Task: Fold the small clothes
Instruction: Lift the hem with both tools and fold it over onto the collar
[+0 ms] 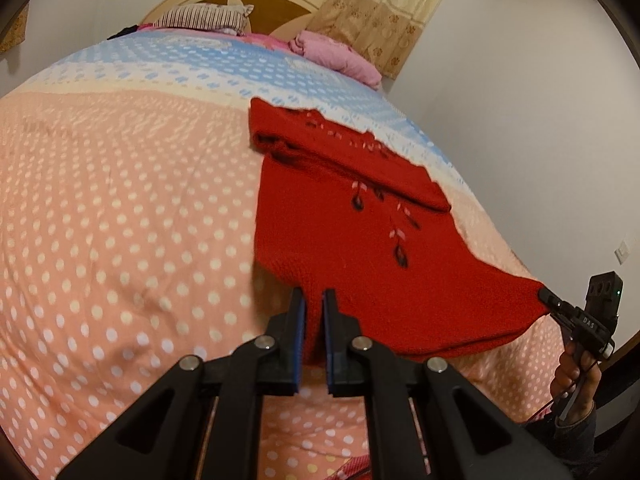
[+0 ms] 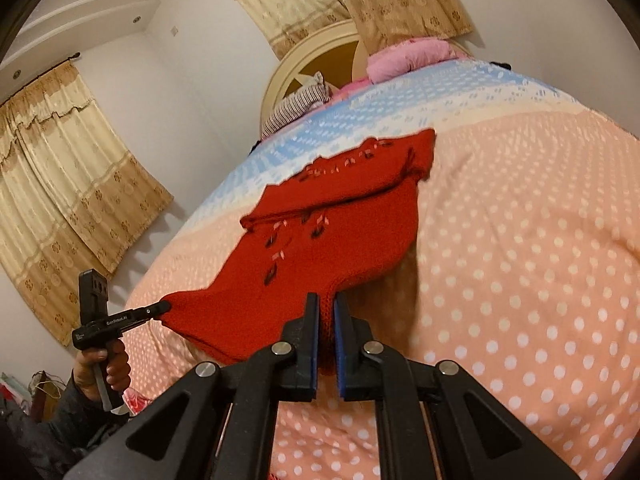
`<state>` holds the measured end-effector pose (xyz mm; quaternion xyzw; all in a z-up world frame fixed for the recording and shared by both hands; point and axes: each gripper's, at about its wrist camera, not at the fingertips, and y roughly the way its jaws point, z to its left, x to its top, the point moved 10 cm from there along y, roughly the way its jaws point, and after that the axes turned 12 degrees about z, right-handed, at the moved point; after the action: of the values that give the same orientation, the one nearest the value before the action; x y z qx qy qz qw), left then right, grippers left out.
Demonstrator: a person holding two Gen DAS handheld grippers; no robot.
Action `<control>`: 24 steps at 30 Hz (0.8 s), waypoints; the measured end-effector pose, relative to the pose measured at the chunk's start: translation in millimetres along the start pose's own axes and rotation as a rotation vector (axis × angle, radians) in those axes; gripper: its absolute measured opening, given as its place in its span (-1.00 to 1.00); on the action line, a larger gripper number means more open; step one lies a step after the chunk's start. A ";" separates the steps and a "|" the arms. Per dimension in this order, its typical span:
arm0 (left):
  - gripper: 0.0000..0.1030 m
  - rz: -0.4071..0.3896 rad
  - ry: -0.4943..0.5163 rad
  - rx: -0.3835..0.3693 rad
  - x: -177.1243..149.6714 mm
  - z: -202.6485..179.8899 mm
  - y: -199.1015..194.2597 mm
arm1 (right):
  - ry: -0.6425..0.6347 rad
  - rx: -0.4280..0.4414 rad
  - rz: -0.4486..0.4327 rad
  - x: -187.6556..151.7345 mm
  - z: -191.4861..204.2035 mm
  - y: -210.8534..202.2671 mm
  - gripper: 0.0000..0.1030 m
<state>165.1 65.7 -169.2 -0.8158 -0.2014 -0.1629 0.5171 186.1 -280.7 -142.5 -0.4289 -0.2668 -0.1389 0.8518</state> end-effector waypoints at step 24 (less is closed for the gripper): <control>-0.84 -0.141 -0.042 -0.094 121.2 -16.6 -20.3 | -0.031 0.023 -0.186 124.1 23.1 -19.5 -0.89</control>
<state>259.0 77.8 -89.1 -0.8263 -0.2614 -0.1909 0.4610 270.9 -274.6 -47.2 -0.3947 -0.3204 -0.2077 0.8357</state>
